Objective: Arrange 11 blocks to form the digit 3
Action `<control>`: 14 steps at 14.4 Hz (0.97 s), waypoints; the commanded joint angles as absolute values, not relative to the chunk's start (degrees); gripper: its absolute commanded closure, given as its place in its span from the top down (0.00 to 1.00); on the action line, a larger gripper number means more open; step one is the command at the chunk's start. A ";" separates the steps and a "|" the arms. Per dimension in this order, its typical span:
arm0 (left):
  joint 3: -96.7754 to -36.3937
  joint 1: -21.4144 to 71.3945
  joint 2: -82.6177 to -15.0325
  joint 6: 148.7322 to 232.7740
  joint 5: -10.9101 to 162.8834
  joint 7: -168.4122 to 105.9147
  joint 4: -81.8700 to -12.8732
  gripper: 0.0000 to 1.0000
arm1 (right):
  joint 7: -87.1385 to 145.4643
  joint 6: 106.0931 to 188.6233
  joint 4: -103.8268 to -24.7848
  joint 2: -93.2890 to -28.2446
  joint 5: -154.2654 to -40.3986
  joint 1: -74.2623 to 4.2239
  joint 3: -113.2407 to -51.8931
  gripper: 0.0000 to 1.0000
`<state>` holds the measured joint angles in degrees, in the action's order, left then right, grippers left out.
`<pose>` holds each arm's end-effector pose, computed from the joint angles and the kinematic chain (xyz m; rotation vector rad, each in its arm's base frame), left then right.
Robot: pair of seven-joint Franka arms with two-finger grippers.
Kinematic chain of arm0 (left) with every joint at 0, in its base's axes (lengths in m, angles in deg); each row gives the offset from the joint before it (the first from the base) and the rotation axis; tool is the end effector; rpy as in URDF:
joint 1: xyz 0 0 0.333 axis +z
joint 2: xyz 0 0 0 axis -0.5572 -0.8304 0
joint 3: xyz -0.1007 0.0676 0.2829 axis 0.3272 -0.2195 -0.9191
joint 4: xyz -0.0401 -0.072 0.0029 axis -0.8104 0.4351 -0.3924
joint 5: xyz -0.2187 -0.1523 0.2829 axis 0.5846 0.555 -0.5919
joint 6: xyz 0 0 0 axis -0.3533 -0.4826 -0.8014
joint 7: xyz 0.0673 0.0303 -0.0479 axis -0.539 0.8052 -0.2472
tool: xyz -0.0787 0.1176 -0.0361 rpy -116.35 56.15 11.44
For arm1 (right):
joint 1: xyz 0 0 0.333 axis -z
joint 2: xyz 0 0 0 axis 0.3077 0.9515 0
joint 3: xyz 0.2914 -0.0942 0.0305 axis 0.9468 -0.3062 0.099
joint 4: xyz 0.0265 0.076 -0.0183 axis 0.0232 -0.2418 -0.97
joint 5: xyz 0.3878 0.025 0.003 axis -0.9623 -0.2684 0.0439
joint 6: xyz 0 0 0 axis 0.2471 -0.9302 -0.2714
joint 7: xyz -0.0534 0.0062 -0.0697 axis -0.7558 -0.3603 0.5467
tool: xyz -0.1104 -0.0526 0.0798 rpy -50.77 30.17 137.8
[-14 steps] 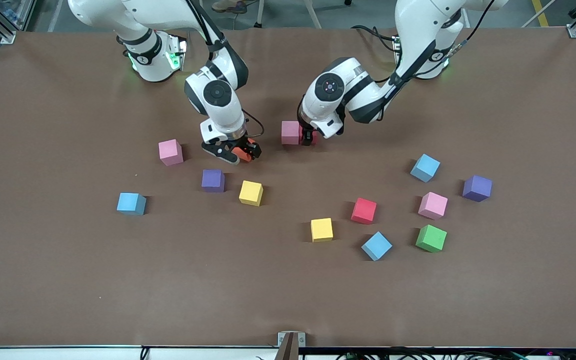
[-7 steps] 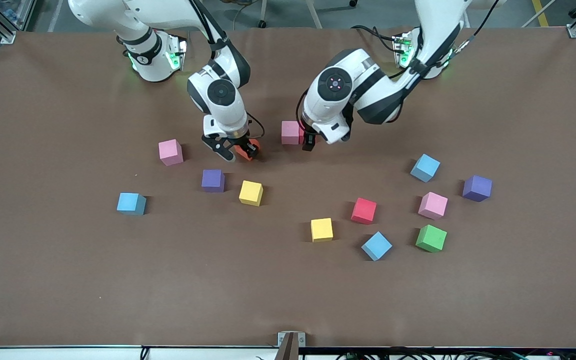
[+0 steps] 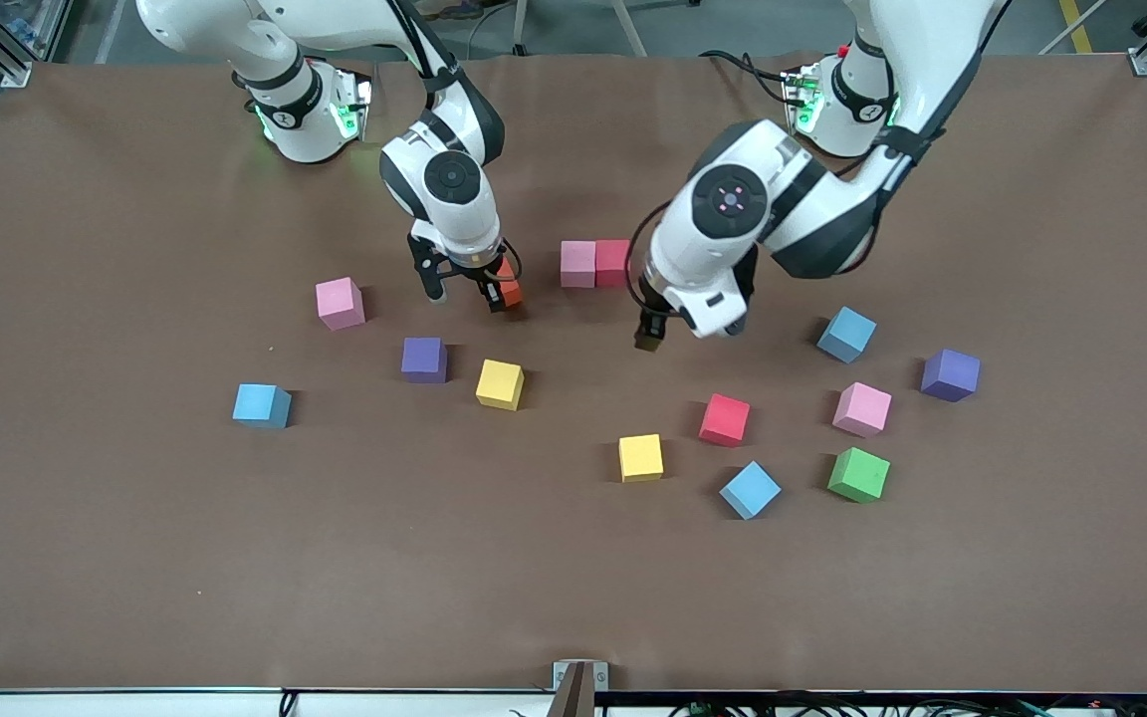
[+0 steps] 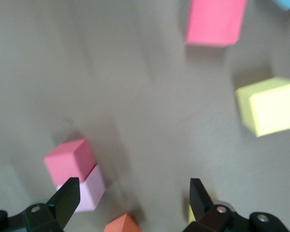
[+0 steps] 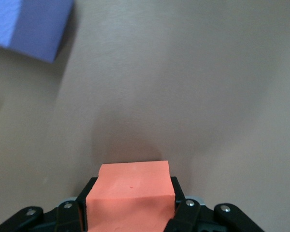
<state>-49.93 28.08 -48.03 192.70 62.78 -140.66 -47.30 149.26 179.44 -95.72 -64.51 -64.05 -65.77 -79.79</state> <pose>0.5063 -0.3922 0.3224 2.4575 1.9032 -0.2778 0.3707 0.3715 0.1574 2.4953 -1.8419 -0.0381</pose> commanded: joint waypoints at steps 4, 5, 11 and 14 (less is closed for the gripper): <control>-57.13 27.80 -50.54 191.45 58.31 -126.68 -41.97 1.00 | 160.92 179.22 -96.86 -66.39 -64.44 -67.23 -79.76 0.00; -58.09 27.97 -50.45 191.45 57.86 -124.14 -41.88 1.00 | 161.46 179.22 -96.94 -66.30 -64.53 -67.49 -79.67 0.00; -61.44 27.89 -51.50 189.26 57.68 -111.57 -36.70 1.00 | 162.78 181.14 -96.68 -65.78 -66.81 -70.39 -79.58 0.00; -63.10 27.98 -51.16 188.99 57.51 -103.75 -35.82 1.00 | 162.87 181.59 -96.59 -65.77 -68.21 -71.71 -79.67 0.00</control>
<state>-61.99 28.17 -50.58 190.58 58.74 -108.23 -37.96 161.90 181.07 -95.70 -64.62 -66.52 -70.39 -79.37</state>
